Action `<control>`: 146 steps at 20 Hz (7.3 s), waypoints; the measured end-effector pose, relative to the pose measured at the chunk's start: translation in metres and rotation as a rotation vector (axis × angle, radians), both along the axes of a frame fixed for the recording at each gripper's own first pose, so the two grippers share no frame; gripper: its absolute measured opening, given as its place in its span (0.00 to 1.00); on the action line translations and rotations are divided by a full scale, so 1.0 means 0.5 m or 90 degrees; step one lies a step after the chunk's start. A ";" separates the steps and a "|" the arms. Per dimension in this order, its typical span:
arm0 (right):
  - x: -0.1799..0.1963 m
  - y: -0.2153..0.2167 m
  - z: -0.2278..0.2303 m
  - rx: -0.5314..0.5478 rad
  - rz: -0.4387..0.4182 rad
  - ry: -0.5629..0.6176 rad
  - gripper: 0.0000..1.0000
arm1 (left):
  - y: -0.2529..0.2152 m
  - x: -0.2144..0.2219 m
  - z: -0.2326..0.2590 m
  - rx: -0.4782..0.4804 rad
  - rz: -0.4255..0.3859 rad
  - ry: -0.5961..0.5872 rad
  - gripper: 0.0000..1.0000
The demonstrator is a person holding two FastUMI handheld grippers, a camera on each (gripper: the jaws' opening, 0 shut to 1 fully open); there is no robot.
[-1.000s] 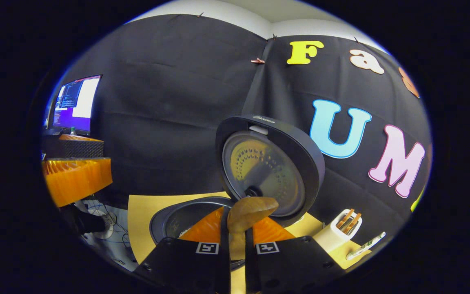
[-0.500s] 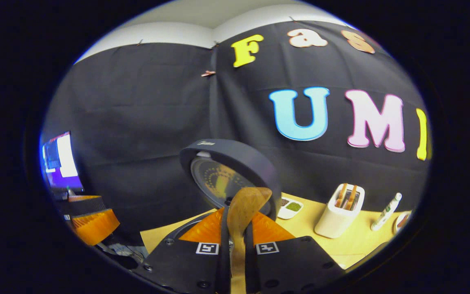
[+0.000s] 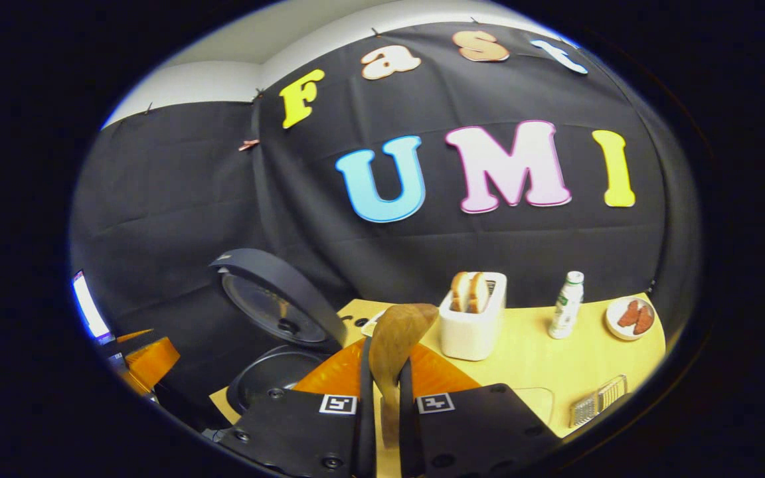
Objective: Close the left gripper, press the button to open the rice cooker; take a wooden spoon from the chopstick holder with the right hand, scoop a spoonful of rice and pour it into the rice cooker, then put the wooden spoon back into the chopstick holder.
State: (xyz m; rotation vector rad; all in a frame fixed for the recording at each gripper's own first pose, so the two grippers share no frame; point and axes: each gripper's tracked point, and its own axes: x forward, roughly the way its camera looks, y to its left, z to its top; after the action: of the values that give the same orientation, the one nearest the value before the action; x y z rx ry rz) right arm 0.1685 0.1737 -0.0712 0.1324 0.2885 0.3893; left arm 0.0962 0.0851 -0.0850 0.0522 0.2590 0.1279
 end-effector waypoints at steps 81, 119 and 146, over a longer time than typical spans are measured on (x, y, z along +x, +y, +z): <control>-0.131 -0.521 -0.013 -0.086 -0.351 -0.003 0.75 | 0.025 0.353 0.163 0.039 -0.082 -0.100 0.76; -0.195 -0.392 -0.028 -0.088 -0.253 0.019 0.75 | 0.070 0.085 -0.089 0.021 -0.024 0.010 0.86; -0.179 -0.347 -0.075 -0.080 -0.225 0.061 0.75 | 0.081 -0.015 -0.304 -0.013 -0.008 0.085 0.87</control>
State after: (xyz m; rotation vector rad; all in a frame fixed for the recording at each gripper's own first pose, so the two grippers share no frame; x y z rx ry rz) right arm 0.0790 0.0002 -0.1089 0.0766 0.3759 0.0140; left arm 0.0885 0.1256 -0.2369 0.0417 0.3932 0.1098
